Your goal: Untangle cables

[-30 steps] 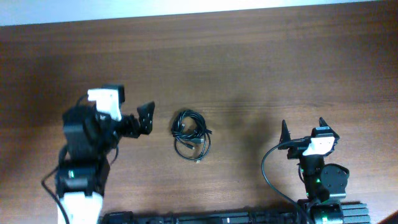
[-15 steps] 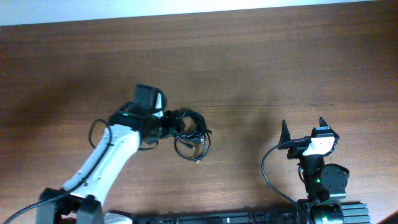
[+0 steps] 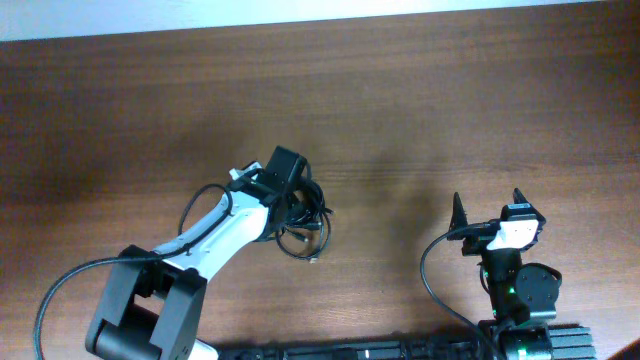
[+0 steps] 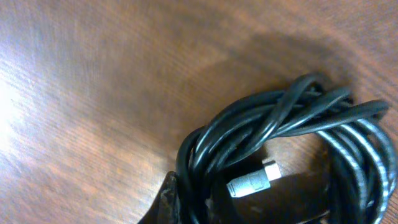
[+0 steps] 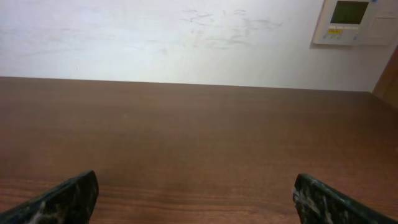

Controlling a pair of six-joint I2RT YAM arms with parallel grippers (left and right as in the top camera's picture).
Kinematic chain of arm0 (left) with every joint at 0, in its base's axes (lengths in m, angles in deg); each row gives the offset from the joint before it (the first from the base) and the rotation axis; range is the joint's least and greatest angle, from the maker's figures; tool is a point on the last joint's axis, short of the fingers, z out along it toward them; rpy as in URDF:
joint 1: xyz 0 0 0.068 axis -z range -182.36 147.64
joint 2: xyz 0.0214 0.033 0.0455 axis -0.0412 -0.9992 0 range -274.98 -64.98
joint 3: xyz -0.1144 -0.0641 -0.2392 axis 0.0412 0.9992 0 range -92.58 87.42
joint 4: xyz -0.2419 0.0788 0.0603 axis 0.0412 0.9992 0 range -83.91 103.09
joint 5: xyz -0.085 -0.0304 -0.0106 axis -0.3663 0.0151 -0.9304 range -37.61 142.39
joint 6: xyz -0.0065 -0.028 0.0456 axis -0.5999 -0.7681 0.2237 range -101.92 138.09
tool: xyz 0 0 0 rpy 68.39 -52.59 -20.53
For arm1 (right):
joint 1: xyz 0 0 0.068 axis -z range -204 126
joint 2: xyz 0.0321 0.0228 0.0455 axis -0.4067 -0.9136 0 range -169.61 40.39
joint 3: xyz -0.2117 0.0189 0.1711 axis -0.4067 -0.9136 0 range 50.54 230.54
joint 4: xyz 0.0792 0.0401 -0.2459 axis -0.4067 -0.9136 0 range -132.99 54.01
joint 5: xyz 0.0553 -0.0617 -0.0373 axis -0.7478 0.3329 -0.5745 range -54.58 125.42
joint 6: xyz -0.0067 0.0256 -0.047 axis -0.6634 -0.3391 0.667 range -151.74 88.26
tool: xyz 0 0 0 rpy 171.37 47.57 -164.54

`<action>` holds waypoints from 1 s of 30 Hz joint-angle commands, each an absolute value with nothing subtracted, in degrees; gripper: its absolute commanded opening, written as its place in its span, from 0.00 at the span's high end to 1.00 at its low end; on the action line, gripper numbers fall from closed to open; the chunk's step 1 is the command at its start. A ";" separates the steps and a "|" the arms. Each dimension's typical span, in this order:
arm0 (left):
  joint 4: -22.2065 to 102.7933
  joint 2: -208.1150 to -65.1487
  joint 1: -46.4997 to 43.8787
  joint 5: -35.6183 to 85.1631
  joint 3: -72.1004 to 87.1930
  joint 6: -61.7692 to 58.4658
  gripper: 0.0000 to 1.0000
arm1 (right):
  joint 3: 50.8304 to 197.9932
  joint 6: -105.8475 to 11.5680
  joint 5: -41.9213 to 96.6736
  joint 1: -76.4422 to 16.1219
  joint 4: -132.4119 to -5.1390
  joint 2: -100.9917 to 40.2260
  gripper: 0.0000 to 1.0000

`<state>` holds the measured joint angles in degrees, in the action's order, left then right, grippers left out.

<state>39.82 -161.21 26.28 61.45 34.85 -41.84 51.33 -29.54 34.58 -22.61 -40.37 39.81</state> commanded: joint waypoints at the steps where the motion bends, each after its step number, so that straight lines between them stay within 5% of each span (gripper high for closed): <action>1: 39.82 -160.79 26.35 68.77 31.35 -11.19 1.00 | 50.85 -29.17 35.23 -22.87 -40.46 40.18 0.01; 4: 39.80 -160.62 26.48 63.63 28.07 21.24 1.00 | 50.85 -29.15 35.26 -22.87 -40.46 40.18 0.02; 6: 39.82 -160.62 26.46 63.35 28.05 27.28 0.91 | 50.85 -29.15 35.26 -22.87 -40.46 40.18 0.02; 7: 39.74 -160.62 26.46 63.31 28.05 27.19 0.68 | 50.85 -29.15 35.23 -22.87 -40.46 40.18 0.01; 8: 39.58 -160.62 26.46 63.28 28.05 27.08 0.05 | 50.85 -29.15 35.26 -22.87 -40.46 40.18 0.01; 9: 39.52 -160.62 26.46 63.31 28.03 25.72 0.01 | 50.85 -29.15 35.23 -22.87 -40.46 40.18 0.01; 11: 39.56 -160.62 26.46 63.35 27.90 15.28 0.01 | 50.85 -29.15 35.23 -22.87 -40.46 40.18 0.01; 14: 42.45 -160.64 26.46 61.47 28.27 -17.03 0.01 | 50.85 -29.15 35.26 -22.87 -40.46 40.18 0.01; 17: 41.75 -160.66 26.48 54.30 29.32 -22.60 0.01 | 50.85 -29.15 35.26 -22.87 -40.46 40.18 0.02; 20: 42.84 -160.66 26.52 53.62 30.08 -26.45 0.32 | 50.85 -29.15 35.26 -22.87 -40.46 40.18 0.01; 25: 41.13 -160.66 26.52 56.33 34.10 -38.10 0.41 | 50.85 -29.22 34.34 -22.87 -40.44 40.18 0.02; 27: 39.89 -160.66 26.52 58.19 34.69 -38.05 0.64 | 50.85 -33.30 31.65 -22.87 -40.22 40.18 0.01; 29: 39.08 -160.66 26.52 60.29 34.69 -38.03 0.97 | 50.85 -52.19 26.16 -22.87 -39.94 40.03 0.02; 30: 39.12 -160.64 26.50 62.83 34.67 -37.95 1.00 | 50.87 -64.89 19.80 -22.87 -39.04 39.70 0.01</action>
<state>39.47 -161.21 26.31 57.16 34.26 -36.35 51.31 -38.77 30.93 -22.61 -40.04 39.81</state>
